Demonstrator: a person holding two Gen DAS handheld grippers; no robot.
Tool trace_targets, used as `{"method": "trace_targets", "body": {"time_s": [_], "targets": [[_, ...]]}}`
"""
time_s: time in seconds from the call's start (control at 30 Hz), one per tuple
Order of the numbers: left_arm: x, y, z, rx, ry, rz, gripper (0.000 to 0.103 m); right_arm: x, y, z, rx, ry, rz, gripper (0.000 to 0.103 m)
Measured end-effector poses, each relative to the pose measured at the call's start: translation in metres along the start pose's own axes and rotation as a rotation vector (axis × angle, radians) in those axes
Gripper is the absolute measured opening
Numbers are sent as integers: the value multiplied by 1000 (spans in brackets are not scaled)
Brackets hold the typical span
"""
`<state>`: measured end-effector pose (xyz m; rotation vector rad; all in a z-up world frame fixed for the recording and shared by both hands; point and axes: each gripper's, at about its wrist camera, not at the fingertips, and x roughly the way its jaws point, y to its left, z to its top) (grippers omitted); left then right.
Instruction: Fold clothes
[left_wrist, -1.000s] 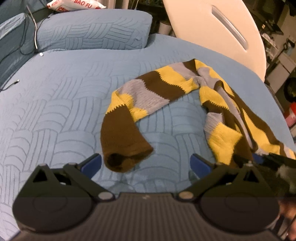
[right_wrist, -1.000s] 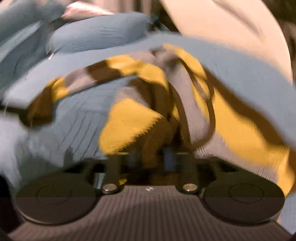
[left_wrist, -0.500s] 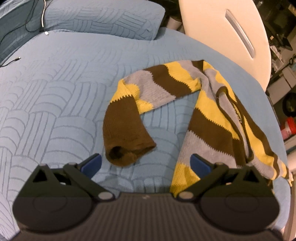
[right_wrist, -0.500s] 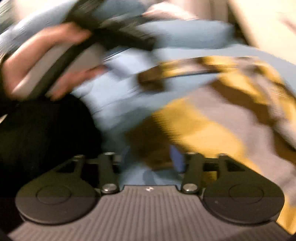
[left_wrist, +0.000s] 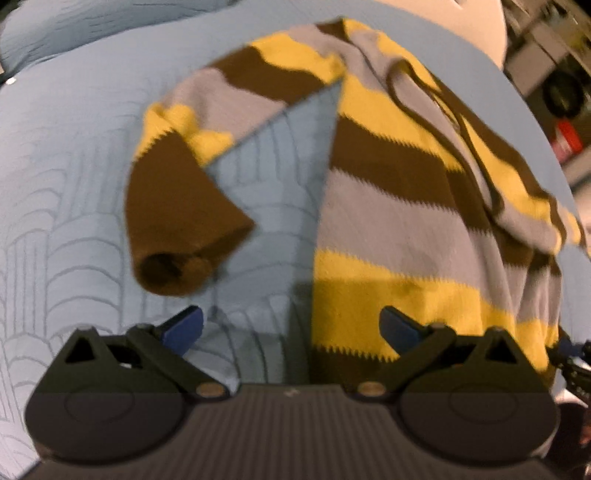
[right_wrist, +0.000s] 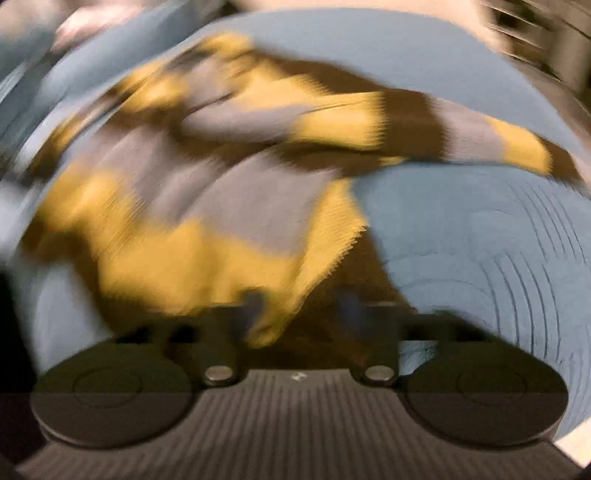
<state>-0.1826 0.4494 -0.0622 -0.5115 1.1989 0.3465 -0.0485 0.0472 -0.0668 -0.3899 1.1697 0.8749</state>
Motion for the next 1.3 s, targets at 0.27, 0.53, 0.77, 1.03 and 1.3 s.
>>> {"method": "trace_targets", "body": {"time_s": [0.27, 0.53, 0.77, 1.03, 1.3], "targets": [[27, -32, -3, 181, 137, 51, 102, -60, 0, 31, -112, -271, -416, 51], [35, -43, -7, 252, 167, 92, 103, 65, 80, 107, -668, -251, -362, 66], [36, -38, -8, 256, 166, 84, 103, 75, -11, 217, -389, -249, -400, 10], [34, -31, -9, 243, 159, 72, 103, 56, -115, 281, -76, -376, -1006, 76], [15, -4, -7, 123, 74, 24, 99, 18, 4, 94, -19, -491, -247, 79]]}}
